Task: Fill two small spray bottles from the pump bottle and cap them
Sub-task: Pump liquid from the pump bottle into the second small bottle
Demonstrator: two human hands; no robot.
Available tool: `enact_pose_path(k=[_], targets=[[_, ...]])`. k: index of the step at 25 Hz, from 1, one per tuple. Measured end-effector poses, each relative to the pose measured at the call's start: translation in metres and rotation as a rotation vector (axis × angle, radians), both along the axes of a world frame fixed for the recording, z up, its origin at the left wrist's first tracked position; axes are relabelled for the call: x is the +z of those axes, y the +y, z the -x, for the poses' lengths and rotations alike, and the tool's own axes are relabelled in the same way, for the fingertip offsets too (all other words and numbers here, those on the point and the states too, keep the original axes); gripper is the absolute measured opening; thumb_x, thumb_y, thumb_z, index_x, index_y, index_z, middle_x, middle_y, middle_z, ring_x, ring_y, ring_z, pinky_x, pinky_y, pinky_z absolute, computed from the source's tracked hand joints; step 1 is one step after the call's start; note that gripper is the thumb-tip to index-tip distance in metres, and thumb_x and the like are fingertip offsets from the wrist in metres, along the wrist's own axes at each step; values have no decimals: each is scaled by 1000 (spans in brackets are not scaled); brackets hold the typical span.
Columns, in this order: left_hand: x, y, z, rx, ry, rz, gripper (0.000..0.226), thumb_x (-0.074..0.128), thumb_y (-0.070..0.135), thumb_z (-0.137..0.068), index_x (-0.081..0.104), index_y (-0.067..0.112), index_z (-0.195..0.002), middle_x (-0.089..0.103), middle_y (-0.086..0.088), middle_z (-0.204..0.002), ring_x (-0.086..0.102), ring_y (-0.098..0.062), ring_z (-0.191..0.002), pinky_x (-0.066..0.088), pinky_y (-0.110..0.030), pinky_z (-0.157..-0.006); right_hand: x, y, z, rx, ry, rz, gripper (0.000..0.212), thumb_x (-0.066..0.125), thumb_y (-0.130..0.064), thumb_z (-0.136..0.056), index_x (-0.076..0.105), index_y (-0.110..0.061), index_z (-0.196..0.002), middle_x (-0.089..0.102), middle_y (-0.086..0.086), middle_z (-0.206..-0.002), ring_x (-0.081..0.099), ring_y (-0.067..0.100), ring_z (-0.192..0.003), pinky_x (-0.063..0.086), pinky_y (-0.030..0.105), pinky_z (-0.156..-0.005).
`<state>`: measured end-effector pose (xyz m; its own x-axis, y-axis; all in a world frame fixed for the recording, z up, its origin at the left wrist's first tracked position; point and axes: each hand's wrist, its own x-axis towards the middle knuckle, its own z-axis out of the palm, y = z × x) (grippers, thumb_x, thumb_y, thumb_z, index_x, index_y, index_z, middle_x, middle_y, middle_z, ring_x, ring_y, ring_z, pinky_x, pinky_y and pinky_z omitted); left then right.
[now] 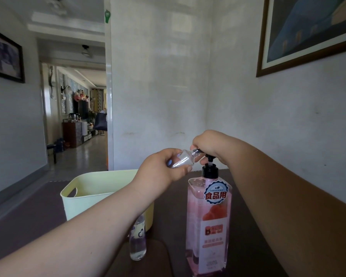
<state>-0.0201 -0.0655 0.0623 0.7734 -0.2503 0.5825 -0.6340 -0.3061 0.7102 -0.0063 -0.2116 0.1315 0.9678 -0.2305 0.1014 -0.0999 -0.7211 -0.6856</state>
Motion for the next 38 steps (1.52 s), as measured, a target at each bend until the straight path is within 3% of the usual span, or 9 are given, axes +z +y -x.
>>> enact_pose_path(k=[6, 10, 15, 18, 21, 25, 29, 34, 38], targets=[[-6, -2, -3, 27, -7, -32, 30, 74, 22, -75, 64, 23, -104, 66, 6, -89, 57, -6, -74, 37, 0, -59, -13, -2, -8, 51, 17, 147, 31, 40, -6, -93, 59, 2, -117, 72, 9, -89, 65, 22, -79, 54, 32, -81], [-10, -2, -2, 25, 4, -25, 22, 74, 27, -74, 63, 31, -93, 63, 11, -81, 56, -3, -71, 37, -2, -58, -15, -2, -3, 29, -4, 318, 25, 51, -6, -91, 61, -3, -113, 64, 1, -82, 54, 14, -66, 45, 27, -73], [-5, 1, -1, 33, 2, -30, 24, 75, 26, -74, 64, 28, -95, 63, 12, -79, 56, -1, -70, 37, -1, -58, -12, -3, -4, -12, -79, 14, 28, 46, -13, -94, 59, -1, -116, 60, 11, -91, 54, 19, -64, 45, 23, -54], [-2, 1, 0, 21, 8, 0, 29, 75, 24, -75, 64, 27, -102, 63, 13, -81, 57, -5, -74, 37, 1, -59, -3, -4, -4, -24, -114, -104, 19, 48, -14, -90, 61, -4, -100, 69, 13, -87, 59, 25, -66, 46, 26, -66], [1, 0, -1, 47, 7, 3, 34, 74, 25, -75, 61, 23, -106, 63, 7, -89, 55, -6, -76, 36, 2, -58, 2, -1, -4, -33, -92, -37, 29, 45, -13, -89, 62, 4, -106, 73, 18, -96, 60, 27, -75, 44, 31, -72], [-1, -1, -2, 44, -8, -23, 26, 73, 26, -75, 62, 20, -97, 62, 5, -82, 52, -5, -68, 36, -2, -55, -5, -1, -4, -6, -11, -53, 32, 39, -14, -91, 64, -4, -108, 70, 10, -75, 62, 27, -74, 48, 30, -70], [-4, -1, -5, 46, -2, -39, 26, 74, 25, -74, 64, 21, -97, 68, 0, -89, 55, -12, -75, 37, -4, -56, -11, 0, -6, 21, 6, -19, 33, 37, -12, -91, 62, 0, -109, 73, 11, -73, 65, 29, -89, 48, 43, -99], [-7, 0, -3, 42, -9, -34, 26, 74, 27, -74, 64, 23, -98, 67, 5, -87, 56, -9, -75, 37, -3, -58, -14, -2, -4, 42, -23, -19, 31, 38, -13, -90, 66, -2, -101, 74, 13, -80, 62, 25, -81, 47, 42, -97], [-4, 1, -2, 16, 7, 1, 23, 76, 24, -73, 66, 24, -93, 65, 5, -81, 51, -2, -64, 37, -3, -56, -10, -3, -3, 6, -46, -44, 30, 45, -14, -89, 68, 3, -101, 67, 12, -78, 60, 25, -76, 45, 32, -74]])
